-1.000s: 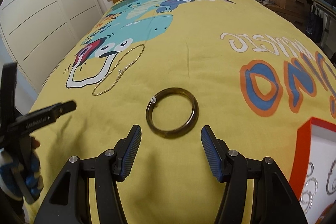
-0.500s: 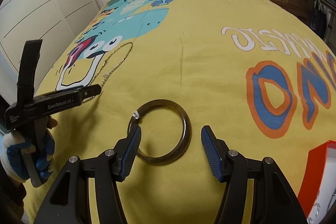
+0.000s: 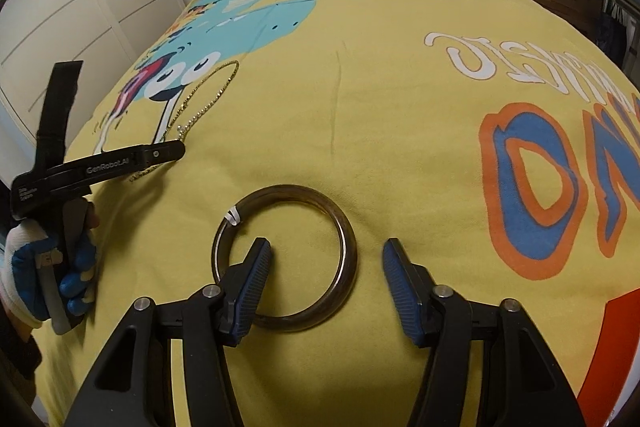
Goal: Organize jewelry
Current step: 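Grasp the gold chain with the left tool while the right tool grasps the dark bangle, then carry the gold chain and dark bangle into the red box and release them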
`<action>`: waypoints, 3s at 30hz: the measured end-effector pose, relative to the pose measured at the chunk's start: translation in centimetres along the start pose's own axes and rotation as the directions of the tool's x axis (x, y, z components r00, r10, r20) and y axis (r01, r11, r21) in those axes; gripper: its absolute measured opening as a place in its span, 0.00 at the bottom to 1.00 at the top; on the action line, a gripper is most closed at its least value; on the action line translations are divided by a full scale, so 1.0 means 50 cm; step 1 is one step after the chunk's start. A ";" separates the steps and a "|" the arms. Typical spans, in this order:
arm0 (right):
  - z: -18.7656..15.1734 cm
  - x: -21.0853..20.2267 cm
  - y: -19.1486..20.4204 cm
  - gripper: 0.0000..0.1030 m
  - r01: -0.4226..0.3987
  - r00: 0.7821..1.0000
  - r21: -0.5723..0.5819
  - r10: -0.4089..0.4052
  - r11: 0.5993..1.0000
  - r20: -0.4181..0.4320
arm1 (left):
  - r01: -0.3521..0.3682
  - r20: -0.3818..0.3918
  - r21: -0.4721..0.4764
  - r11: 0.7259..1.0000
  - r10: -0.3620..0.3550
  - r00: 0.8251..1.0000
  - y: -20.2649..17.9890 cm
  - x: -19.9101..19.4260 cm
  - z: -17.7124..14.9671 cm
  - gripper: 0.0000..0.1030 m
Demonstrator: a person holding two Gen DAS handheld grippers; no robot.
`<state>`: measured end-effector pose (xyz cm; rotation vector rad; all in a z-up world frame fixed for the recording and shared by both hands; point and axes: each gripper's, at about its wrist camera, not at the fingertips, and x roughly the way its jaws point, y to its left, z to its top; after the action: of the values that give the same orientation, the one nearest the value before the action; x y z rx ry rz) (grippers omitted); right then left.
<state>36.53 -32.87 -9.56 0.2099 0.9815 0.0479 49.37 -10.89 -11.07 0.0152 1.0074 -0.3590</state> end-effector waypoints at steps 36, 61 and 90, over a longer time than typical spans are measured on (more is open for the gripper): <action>-0.215 -0.421 0.137 0.09 0.102 0.971 -0.100 -0.078 0.990 0.224 | 0.166 0.151 0.048 0.985 -0.171 0.974 -0.117 -0.553 -0.345 0.02; -0.348 -0.648 -0.261 0.09 0.295 0.920 0.126 -0.317 0.947 0.232 | 0.388 0.035 0.229 0.893 -0.406 0.913 -0.604 -0.529 -0.344 0.02; -0.190 -0.316 -0.475 0.09 0.346 0.937 0.071 -0.348 0.936 0.026 | 0.208 -0.072 0.219 0.953 -0.197 0.978 -0.744 -0.121 -0.272 0.04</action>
<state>18.57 -56.79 -6.40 0.0938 0.9710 -0.3117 24.05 -41.77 -7.76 0.1272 1.0158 -0.6627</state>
